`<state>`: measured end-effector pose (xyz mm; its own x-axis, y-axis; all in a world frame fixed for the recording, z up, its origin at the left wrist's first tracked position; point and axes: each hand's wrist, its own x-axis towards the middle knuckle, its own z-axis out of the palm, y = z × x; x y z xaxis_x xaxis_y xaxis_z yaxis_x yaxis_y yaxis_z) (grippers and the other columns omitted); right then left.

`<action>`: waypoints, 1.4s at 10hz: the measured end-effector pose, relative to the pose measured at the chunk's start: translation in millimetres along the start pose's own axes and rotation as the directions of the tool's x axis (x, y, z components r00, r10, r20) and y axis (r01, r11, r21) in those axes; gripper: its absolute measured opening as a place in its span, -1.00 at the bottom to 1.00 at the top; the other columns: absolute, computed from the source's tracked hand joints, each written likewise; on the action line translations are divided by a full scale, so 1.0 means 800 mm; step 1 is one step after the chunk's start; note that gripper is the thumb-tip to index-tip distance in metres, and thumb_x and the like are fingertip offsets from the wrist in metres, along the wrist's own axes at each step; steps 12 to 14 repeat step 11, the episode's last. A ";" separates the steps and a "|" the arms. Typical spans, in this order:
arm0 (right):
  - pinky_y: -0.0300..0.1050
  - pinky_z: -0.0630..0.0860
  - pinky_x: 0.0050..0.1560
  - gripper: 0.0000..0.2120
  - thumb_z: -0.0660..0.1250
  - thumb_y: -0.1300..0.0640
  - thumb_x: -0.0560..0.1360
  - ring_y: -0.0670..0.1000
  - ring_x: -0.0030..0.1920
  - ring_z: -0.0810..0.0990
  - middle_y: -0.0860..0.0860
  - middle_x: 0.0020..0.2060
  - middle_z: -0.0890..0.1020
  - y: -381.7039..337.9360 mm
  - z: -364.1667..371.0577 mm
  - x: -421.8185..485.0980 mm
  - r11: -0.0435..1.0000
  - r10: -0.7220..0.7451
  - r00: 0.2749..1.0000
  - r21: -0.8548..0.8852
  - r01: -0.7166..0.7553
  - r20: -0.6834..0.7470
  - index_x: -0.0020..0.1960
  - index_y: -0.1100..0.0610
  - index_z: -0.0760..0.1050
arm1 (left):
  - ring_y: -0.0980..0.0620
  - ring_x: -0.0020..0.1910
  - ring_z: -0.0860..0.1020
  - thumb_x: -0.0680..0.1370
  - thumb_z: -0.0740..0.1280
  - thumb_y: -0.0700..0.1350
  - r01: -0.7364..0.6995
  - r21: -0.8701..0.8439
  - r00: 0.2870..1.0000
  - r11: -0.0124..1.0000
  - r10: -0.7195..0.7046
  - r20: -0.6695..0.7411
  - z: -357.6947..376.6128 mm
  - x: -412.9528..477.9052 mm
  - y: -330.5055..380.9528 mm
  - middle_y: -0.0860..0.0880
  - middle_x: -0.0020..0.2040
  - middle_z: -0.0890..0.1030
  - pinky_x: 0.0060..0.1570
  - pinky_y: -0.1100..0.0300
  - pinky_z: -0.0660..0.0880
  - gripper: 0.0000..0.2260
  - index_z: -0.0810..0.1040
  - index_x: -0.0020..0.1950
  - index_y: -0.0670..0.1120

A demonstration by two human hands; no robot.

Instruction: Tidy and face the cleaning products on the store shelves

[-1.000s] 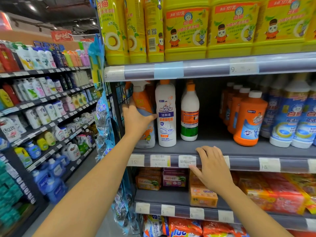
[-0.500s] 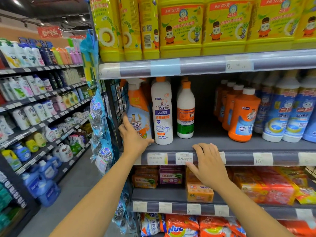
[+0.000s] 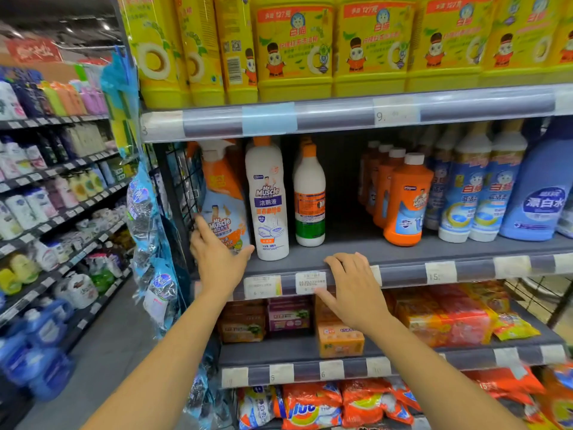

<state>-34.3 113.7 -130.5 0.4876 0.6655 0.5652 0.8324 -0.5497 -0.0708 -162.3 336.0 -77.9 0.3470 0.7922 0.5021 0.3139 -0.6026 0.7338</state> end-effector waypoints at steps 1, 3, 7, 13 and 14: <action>-0.01 0.13 0.44 -0.43 0.23 -0.26 0.48 0.05 0.27 0.37 0.00 0.23 0.46 0.004 -0.002 0.001 1.000 -0.004 1.000 0.010 0.003 0.018 0.34 0.08 0.37 | -0.25 0.39 0.19 0.41 0.52 -0.05 -0.063 -0.040 0.987 0.997 0.056 -0.153 0.008 -0.035 0.010 -0.30 0.42 0.22 0.33 -0.15 0.28 -0.13 0.08 0.55 -0.18; -0.05 0.26 0.36 -0.45 0.27 -0.25 0.47 0.03 0.23 0.38 -0.02 0.22 0.46 0.011 -0.007 0.004 0.998 -0.021 0.999 0.056 0.019 0.028 0.33 0.05 0.38 | -0.18 0.14 0.44 0.40 0.43 -0.01 -0.581 0.141 0.811 0.802 0.585 0.017 0.033 -0.086 0.034 -0.19 0.13 0.48 0.09 -0.05 0.39 -0.56 0.53 0.21 -0.19; 0.03 0.18 0.43 -0.38 0.30 -0.01 0.52 0.14 0.42 0.25 0.11 0.43 0.32 0.028 -0.065 0.013 0.991 -0.037 0.933 0.132 -0.012 0.359 0.51 0.08 0.20 | -0.11 0.37 0.35 0.47 0.34 0.12 -0.579 0.411 0.785 0.704 0.346 0.513 0.056 -0.112 0.067 -0.08 0.38 0.43 0.36 -0.05 0.22 -0.38 0.33 0.49 -0.04; 0.12 0.47 0.15 -0.56 0.31 0.00 0.51 0.17 0.15 0.48 0.15 0.22 0.46 0.131 -0.169 -0.088 0.975 -0.092 0.793 0.215 -0.050 0.602 0.33 0.16 0.41 | -0.10 0.31 0.46 0.43 0.41 0.09 -0.480 0.407 0.664 0.777 0.019 0.747 0.074 -0.231 0.191 -0.07 0.36 0.48 0.23 0.00 0.45 -0.45 0.47 0.39 -0.06; 0.12 0.47 0.15 -0.56 0.31 0.00 0.51 0.17 0.15 0.48 0.15 0.22 0.46 0.131 -0.169 -0.088 0.975 -0.092 0.793 0.215 -0.050 0.602 0.33 0.16 0.41 | -0.10 0.31 0.46 0.43 0.41 0.09 -0.480 0.407 0.664 0.777 0.019 0.747 0.074 -0.231 0.191 -0.07 0.36 0.48 0.23 0.00 0.45 -0.45 0.47 0.39 -0.06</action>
